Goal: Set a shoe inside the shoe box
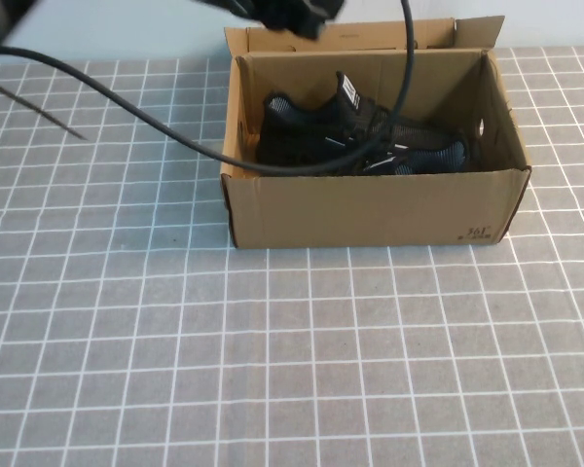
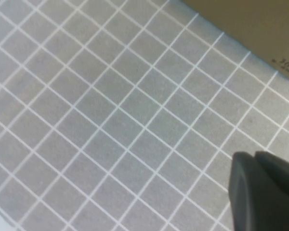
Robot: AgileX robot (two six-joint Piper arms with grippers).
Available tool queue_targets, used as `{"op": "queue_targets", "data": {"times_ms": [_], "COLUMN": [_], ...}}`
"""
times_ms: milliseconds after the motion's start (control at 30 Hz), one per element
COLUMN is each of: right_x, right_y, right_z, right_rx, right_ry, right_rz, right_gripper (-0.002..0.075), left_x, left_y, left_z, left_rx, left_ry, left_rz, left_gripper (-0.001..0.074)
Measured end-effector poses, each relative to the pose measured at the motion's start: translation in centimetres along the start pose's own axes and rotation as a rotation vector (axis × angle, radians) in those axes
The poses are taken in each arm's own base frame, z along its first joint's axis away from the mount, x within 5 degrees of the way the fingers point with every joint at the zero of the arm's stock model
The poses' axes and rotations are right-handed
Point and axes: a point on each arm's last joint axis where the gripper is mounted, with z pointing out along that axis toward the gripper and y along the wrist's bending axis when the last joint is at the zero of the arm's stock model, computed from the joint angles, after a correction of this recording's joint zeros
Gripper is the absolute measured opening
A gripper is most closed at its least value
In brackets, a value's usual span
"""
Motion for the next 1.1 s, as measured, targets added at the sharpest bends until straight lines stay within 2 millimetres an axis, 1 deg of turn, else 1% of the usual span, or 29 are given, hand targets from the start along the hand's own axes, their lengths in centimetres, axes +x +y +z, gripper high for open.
{"op": "queue_targets", "data": {"times_ms": [133, 233, 300, 433, 533, 667, 767, 833, 900, 967, 1100], "right_x": [0.8, 2.2, 3.4, 6.3, 8.6, 11.6, 13.4, 14.3, 15.0, 15.4, 15.7], "right_y": [0.5, 1.1, 1.5, 2.5, 3.3, 4.1, 4.6, 4.8, 5.0, 5.0, 4.7], "right_z": [-2.3, -4.7, -6.2, -9.6, -12.0, -14.5, -15.7, -16.3, -16.4, -16.0, -14.5], "right_rx": [0.007, 0.007, 0.006, 0.001, 0.002, 0.005, 0.005, 0.004, 0.006, 0.004, 0.005], "right_ry": [-0.069, -0.121, -0.146, -0.221, -0.317, -0.447, -0.52, -0.557, -0.584, -0.602, -0.675], "right_rz": [0.055, 0.077, 0.092, 0.09, 0.08, 0.064, 0.062, 0.057, 0.055, 0.056, 0.068], "right_gripper": [-0.0016, -0.0016, -0.0016, -0.0016, -0.0016, -0.0016, -0.0016, -0.0016, -0.0016, -0.0016, -0.0016], "left_x": [-1.5, -1.8, -1.3, 0.6, 2.8, 7.2, 10.7, 13.0, 15.2, 17.2, 20.4], "left_y": [-0.9, -1.9, -3.0, -5.7, -8.2, -12.3, -15.0, -16.5, -18.1, -19.2, -20.4], "left_z": [-3.7, -6.4, -8.2, -11.6, -14.5, -18.4, -20.5, -21.5, -22.3, -22.7, -22.3], "left_rx": [-0.069, -0.116, -0.134, -0.191, -0.265, -0.367, -0.434, -0.464, -0.489, -0.506, -0.535], "left_ry": [-0.008, 0.006, 0.024, -0.003, -0.07, -0.177, -0.26, -0.305, -0.356, -0.392, -0.423], "left_rz": [0.007, 0.019, 0.027, 0.007, -0.008, -0.021, -0.047, -0.062, -0.082, -0.096, -0.112], "left_gripper": [0.0, 0.0, 0.0, 0.0, 0.0, -0.0001, -0.0001, -0.0001, -0.0001, -0.0001, -0.0001]}}
